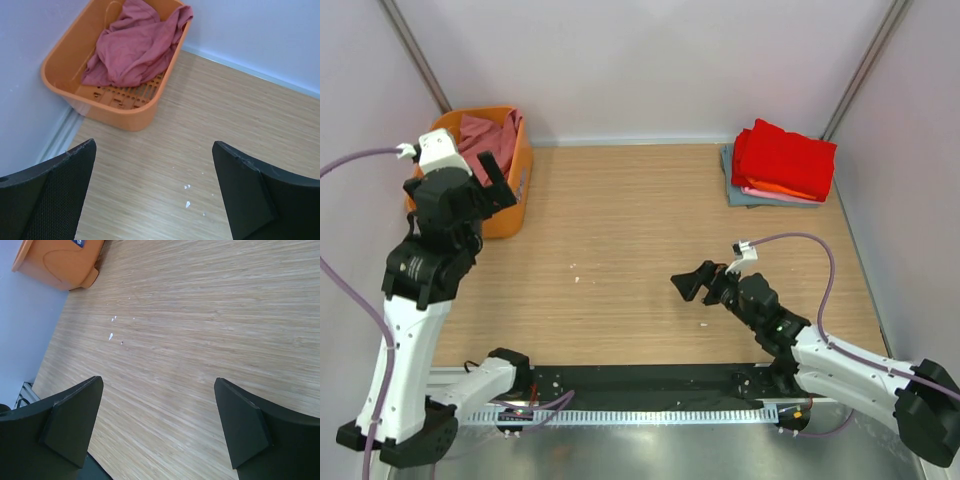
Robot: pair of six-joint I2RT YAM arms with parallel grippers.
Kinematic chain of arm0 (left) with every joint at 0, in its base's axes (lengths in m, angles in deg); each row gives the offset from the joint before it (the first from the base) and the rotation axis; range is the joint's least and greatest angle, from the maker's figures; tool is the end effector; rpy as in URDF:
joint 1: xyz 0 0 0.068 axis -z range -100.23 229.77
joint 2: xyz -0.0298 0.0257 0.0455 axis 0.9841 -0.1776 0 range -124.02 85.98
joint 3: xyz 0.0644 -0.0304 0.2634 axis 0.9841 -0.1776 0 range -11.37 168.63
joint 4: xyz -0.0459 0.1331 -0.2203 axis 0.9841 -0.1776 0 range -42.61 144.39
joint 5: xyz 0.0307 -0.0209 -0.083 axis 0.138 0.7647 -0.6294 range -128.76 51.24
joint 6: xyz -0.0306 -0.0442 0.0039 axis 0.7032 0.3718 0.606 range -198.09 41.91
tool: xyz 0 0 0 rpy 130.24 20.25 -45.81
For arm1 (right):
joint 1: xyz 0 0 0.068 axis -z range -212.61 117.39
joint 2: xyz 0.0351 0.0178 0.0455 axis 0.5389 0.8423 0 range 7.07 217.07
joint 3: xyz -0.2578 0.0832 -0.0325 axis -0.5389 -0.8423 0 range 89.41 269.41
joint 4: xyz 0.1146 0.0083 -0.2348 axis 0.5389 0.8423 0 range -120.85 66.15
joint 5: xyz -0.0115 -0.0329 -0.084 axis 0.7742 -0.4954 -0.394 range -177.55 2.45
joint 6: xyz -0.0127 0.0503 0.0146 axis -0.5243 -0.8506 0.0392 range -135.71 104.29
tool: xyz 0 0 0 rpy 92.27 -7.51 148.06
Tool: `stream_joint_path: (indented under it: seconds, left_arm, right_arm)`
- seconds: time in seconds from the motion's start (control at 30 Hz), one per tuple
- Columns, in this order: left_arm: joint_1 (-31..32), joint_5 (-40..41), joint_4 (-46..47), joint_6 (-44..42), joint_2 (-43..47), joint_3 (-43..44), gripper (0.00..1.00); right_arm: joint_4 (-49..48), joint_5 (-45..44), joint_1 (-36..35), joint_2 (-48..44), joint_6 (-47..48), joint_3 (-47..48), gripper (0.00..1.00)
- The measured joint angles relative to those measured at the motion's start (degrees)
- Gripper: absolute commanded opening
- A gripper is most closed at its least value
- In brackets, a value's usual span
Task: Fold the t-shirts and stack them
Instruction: Grab the tshirt from the pile
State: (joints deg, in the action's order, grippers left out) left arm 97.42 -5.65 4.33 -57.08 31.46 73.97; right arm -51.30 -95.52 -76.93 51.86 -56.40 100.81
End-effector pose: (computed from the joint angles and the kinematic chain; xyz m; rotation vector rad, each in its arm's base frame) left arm 0.1436 -0.0253 0.4713 -0.4352 1.7994 0.0822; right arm 0.1298 0.1198 0.1902 0.0450 1.8943 0.9205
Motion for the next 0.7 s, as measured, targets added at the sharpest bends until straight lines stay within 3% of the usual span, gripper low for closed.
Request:
stream_joint_path:
  seconds: [0.23,0.43,0.53,0.7]
  left_arm:
    - [-3.4,1.4,1.4,-3.5,-11.6,9.4,1.00]
    - [-14.5,-6.2,0.4,-0.1,-22.8,18.6,0.98]
    - [-19.1,-10.6,0.2,2.6,-26.6,19.5,0.98]
    - [-21.3,-14.8,-0.1,4.7,-28.9,17.2,1.00]
  right_arm:
    - [-0.7,3.7,0.0,4.8,1.0,0.6,1.00]
    - [-0.6,9.2,0.0,12.5,2.7,3.8,1.00]
    - [-0.9,10.7,0.0,12.8,3.2,4.1,1.00]
    - [-1.6,11.8,0.0,11.3,3.3,4.0,1.00]
